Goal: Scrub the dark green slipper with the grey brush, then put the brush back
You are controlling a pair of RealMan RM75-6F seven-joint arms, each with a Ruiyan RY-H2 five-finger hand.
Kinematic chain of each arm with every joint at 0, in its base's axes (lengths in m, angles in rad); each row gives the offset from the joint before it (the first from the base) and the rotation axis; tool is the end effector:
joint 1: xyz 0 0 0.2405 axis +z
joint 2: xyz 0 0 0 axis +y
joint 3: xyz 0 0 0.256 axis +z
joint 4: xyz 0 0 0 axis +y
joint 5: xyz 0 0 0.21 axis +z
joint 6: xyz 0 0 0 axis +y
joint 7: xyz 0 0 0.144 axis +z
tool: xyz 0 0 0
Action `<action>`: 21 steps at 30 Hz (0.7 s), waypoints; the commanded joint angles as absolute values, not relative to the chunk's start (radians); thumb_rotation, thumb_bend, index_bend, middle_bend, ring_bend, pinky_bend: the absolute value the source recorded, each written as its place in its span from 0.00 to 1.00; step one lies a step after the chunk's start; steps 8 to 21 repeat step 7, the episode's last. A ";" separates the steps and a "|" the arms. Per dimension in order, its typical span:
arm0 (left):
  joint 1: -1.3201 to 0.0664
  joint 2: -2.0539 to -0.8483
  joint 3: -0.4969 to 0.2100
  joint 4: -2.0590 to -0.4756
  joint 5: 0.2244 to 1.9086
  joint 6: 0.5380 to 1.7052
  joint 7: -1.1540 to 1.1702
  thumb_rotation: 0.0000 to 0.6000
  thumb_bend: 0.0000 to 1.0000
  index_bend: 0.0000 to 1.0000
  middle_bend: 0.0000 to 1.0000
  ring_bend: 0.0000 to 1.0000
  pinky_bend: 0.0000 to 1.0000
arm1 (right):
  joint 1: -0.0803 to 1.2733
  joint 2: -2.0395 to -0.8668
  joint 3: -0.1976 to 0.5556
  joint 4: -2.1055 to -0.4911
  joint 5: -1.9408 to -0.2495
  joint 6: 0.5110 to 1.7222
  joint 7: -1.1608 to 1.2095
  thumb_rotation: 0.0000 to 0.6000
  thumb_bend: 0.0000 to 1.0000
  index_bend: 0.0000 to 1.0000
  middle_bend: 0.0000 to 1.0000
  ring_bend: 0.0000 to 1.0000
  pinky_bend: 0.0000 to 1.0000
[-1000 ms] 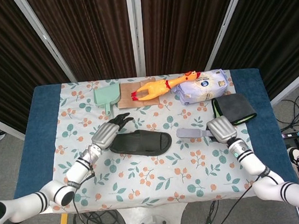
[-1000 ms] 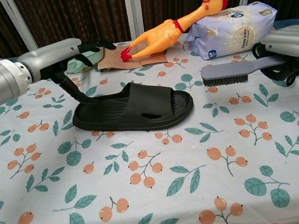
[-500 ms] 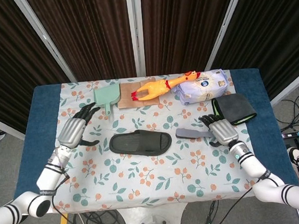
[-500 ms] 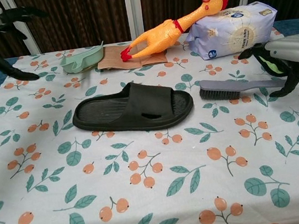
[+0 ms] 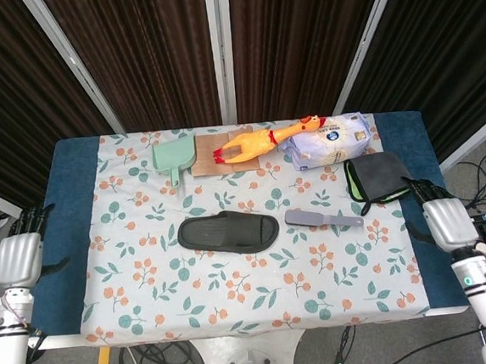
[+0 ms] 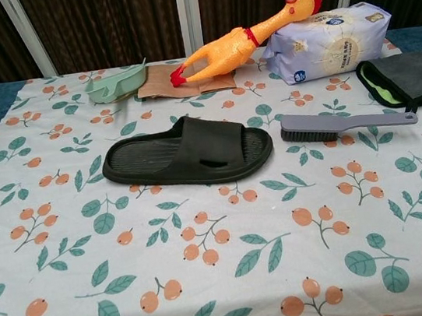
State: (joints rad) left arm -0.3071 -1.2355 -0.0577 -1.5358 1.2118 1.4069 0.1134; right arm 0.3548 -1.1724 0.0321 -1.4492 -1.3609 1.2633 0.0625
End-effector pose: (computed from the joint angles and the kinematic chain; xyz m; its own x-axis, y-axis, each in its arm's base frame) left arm -0.3086 0.2512 0.1327 0.4254 0.0065 0.9050 0.9026 0.0700 -0.4248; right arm -0.3117 -0.2670 0.1380 0.4328 -0.1079 0.8950 -0.9008 -0.0904 0.4247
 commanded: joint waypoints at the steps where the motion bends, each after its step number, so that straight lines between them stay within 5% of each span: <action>1: -0.226 -1.229 -0.021 -1.582 1.221 1.515 0.168 1.00 0.03 0.16 0.16 0.05 0.20 | 0.270 -1.166 0.000 -1.487 -1.387 1.363 0.054 1.00 0.28 0.00 0.04 0.00 0.10; 7: -0.158 -1.227 0.021 -1.645 1.294 1.601 0.243 1.00 0.03 0.16 0.16 0.05 0.19 | 0.192 -1.193 -0.022 -1.506 -1.432 1.461 0.048 1.00 0.28 0.00 0.04 0.00 0.08; 21: -0.158 -1.227 0.021 -1.645 1.294 1.601 0.243 1.00 0.03 0.16 0.16 0.05 0.19 | 0.192 -1.193 -0.022 -1.506 -1.432 1.461 0.048 1.00 0.28 0.00 0.04 0.00 0.08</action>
